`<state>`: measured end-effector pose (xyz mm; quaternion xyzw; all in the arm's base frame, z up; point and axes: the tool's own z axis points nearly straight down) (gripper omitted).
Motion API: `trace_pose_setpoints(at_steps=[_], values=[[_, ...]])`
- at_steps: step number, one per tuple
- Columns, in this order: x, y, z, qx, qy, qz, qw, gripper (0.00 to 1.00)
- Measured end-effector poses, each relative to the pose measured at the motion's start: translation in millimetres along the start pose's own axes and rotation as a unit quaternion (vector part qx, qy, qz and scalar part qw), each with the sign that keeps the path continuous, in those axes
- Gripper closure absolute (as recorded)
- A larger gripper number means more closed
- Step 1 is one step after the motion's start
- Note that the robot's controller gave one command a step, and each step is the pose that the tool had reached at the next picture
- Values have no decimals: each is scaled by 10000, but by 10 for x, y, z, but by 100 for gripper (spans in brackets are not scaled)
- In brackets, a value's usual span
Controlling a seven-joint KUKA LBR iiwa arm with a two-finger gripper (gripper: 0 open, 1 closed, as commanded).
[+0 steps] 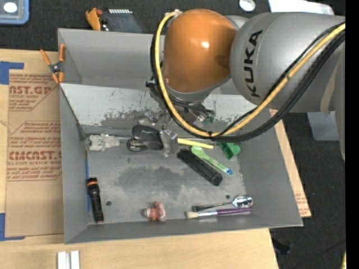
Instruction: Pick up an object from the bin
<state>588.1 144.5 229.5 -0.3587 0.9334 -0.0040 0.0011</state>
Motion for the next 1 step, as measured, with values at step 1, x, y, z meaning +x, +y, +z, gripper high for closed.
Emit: trace_pose_setpoints(at_steps=[1], values=[[71,-164,-165,52,-80,246,9997,100]])
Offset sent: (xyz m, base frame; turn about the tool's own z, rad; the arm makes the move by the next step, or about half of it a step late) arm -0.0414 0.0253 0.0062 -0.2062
